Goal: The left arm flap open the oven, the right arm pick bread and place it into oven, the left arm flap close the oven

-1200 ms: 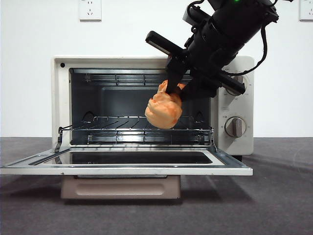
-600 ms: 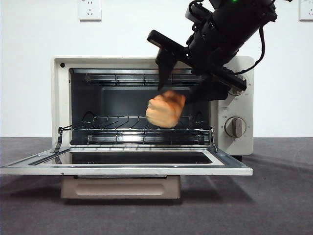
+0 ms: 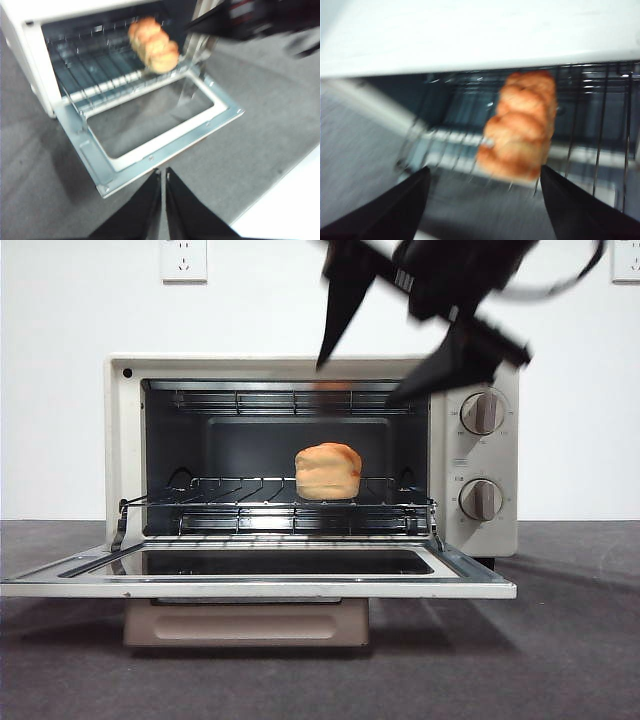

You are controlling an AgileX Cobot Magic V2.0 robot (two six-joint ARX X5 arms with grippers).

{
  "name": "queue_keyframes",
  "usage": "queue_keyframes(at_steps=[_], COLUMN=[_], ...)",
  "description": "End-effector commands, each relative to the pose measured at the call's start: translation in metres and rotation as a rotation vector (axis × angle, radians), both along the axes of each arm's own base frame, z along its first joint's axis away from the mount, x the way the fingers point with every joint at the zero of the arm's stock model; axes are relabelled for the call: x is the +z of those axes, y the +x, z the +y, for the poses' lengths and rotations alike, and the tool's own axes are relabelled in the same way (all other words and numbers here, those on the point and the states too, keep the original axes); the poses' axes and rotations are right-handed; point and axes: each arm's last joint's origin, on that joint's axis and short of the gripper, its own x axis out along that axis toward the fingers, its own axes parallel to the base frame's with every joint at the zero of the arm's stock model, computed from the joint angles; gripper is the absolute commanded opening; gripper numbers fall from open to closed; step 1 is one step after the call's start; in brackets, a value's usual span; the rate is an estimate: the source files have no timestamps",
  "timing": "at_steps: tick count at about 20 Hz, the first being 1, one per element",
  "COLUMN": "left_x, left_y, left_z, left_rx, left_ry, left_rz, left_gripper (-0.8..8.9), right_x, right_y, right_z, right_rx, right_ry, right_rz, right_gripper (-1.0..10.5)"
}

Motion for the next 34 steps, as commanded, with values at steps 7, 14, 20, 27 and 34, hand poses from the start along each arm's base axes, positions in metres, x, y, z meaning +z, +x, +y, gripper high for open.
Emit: queue_keyframes(at_steps=[7,14,20,27,34], left_x=[-0.007,-0.039,-0.103,-0.165,-0.183], left_y=[0.055,0.127,0.157,0.144,0.147], left_z=[-0.03,0.003,0.016,0.017,0.014], left_rx=[0.025,0.164,0.286,0.371,0.311], left_ry=[-0.047,-0.149,-0.1,-0.1,-0.226], left_rz=[0.232,0.476,0.737,0.866,0.923], left_gripper=[0.14,0.14,0.15,0.15,0.15], right_x=[0.065,0.065,0.062,0.067,0.071], right_y=[-0.106,-0.168,-0.178,-0.176,-0.175], right_z=[-0.088,-0.155,-0.165,-0.164,-0.163], right_rx=[0.223,0.201,0.198,0.19,0.177], right_ry=[-0.068,-0.026,-0.009,0.024,0.052], right_rz=[-0.125,-0.16,-0.15,-0.191,-0.229], right_gripper=[3.5,3.5,3.5,3.5,3.5])
